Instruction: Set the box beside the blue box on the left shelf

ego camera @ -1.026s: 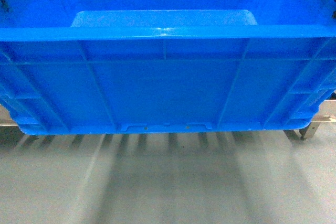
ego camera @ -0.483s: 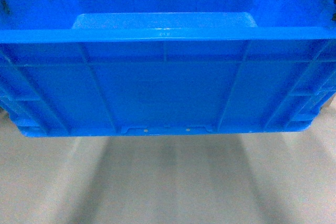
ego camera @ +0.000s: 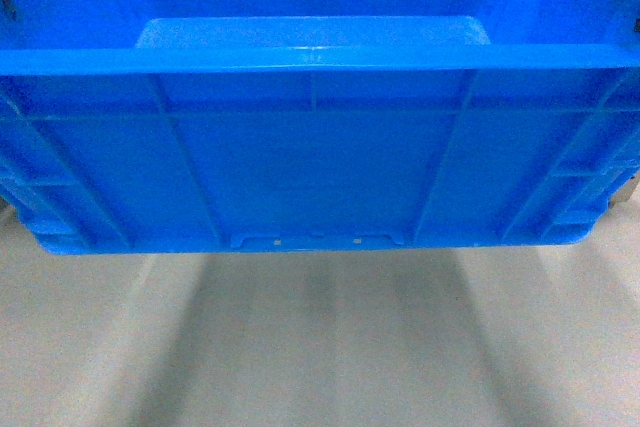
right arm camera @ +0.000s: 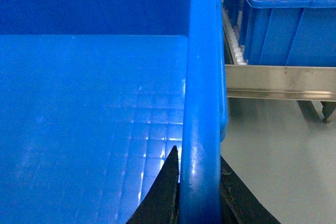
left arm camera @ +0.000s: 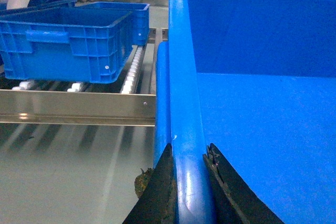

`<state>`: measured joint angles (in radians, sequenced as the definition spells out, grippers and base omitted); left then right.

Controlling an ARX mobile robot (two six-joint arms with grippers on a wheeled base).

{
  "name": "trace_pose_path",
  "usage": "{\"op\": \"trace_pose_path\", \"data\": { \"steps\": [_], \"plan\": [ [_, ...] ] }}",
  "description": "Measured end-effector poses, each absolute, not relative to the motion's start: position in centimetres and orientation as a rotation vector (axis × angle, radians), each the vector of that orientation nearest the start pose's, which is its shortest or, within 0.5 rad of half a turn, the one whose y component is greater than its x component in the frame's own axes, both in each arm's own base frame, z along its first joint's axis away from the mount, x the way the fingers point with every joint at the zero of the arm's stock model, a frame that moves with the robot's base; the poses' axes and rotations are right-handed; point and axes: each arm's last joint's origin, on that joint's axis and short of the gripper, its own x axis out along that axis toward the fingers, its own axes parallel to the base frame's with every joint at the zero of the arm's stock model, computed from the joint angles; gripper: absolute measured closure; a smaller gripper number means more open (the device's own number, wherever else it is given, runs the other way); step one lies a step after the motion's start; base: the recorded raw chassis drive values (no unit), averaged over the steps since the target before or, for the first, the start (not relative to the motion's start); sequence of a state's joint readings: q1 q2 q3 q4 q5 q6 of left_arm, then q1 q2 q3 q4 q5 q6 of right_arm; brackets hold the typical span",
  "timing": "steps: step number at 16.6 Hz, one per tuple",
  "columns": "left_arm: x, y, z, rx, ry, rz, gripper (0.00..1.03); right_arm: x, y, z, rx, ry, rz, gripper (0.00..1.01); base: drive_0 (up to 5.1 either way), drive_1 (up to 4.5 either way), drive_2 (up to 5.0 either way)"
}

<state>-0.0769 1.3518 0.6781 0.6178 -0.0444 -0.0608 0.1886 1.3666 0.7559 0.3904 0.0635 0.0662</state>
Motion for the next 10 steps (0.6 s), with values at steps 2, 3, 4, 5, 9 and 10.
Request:
{"op": "trace_pose_path", "data": {
  "steps": [2, 3, 4, 5, 9, 10],
  "plan": [
    [28.73, -2.08, 24.98, -0.057, 0.057, -0.031, 0.94, 29.1, 5.37, 24.95, 0.038, 0.223, 0.117, 0.92, 0.0, 0.0, 0.0],
    [28.73, -2.08, 24.98, -0.057, 0.057, -0.031, 0.94, 29.1, 5.37, 24.95, 0.038, 0.223, 0.117, 0.92, 0.0, 0.0, 0.0],
    [28.73, -2.08, 24.99, -0.057, 0.056, -0.031, 0.94, 29.1, 5.37, 24.96, 0.038, 0.223, 0.117, 0.92, 0.0, 0.0, 0.0],
    [28.73, -2.08, 24.98, -0.057, 0.057, -0.031, 0.94, 29.1, 5.37, 24.95, 0.038, 0.223, 0.117, 0.92, 0.0, 0.0, 0.0],
    [28.72, -2.08, 24.95, -0.057, 0.061, -0.031, 0.94, 29.08, 5.36, 24.95, 0.038, 0.225, 0.117, 0.92, 0.0, 2.19, -2.1],
    [28.71, -2.08, 25.01, -0.057, 0.056, -0.031, 0.94, 29.09, 5.37, 24.98, 0.038, 0.221, 0.117, 0.92, 0.1, 4.4, -4.3]
  ]
}}
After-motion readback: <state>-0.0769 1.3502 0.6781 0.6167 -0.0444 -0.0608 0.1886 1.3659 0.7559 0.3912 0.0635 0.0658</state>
